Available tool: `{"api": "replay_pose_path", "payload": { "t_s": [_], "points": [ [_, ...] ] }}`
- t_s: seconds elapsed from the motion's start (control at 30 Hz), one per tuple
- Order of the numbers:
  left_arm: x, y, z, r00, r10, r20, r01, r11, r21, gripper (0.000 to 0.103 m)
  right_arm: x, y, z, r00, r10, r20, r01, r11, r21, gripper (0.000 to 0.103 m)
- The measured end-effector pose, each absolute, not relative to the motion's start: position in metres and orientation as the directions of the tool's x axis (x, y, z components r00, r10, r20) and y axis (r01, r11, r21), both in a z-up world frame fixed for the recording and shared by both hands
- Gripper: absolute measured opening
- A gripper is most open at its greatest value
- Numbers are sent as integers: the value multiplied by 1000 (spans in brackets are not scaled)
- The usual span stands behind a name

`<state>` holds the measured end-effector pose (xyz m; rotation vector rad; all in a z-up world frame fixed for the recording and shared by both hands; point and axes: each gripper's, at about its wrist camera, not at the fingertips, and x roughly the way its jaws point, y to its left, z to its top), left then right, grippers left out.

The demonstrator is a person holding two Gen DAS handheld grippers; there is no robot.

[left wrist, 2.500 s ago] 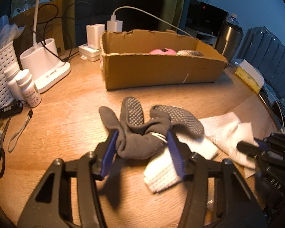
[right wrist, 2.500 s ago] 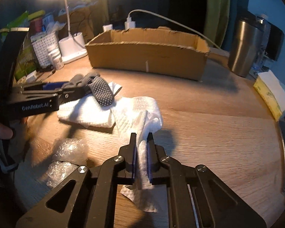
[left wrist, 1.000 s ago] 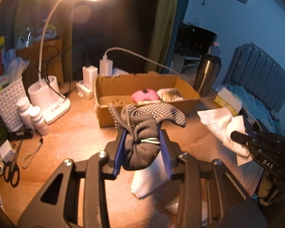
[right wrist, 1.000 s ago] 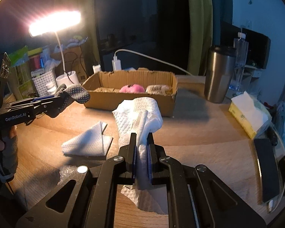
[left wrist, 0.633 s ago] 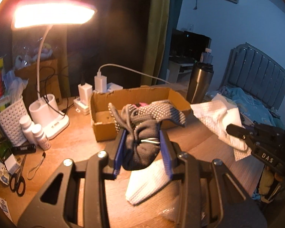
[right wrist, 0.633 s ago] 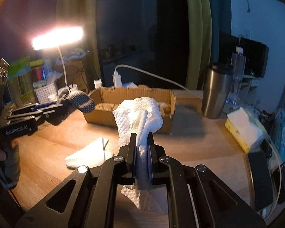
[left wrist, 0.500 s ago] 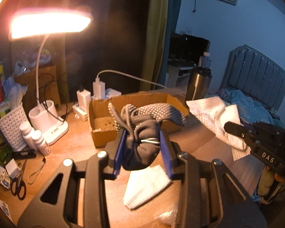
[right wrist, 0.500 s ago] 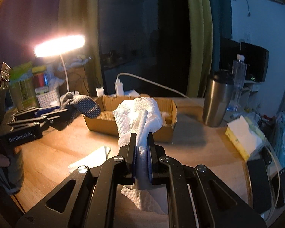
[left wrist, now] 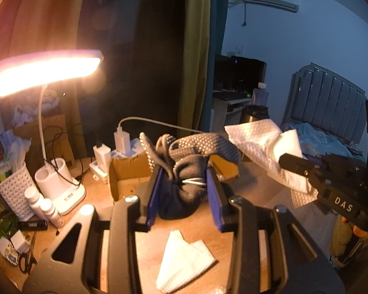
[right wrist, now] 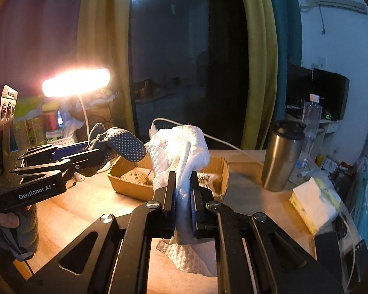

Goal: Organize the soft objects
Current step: 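Carry the gloves with the left tool while the right tool carries the towel over the box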

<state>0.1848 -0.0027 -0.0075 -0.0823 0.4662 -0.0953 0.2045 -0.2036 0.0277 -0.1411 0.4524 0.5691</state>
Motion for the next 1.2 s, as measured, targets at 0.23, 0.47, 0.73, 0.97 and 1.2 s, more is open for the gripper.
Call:
{"api": "replay_pose_path", "payload": {
  "t_s": [0.23,0.47,0.73,0.97,1.2],
  "points": [
    [199,-4,1,900,-113,-421,83,992,-90,36,219,-201,37,760,489,-427,-549,836,-21,10],
    [216,-4,7,910,-112,-399,82,992,-92,36,242,-199,47,770,491,-407,-548,836,-29,10],
    [244,-1,2,910,-106,-400,74,993,-95,36,265,-192,49,776,498,-389,-552,833,-34,10],
    [266,1,-5,911,-107,-399,73,992,-99,36,290,-187,41,762,504,-407,-559,829,-19,10],
    [289,3,-20,893,-98,-439,53,992,-113,36,313,-181,29,742,518,-425,-572,820,2,10]
  ]
}}
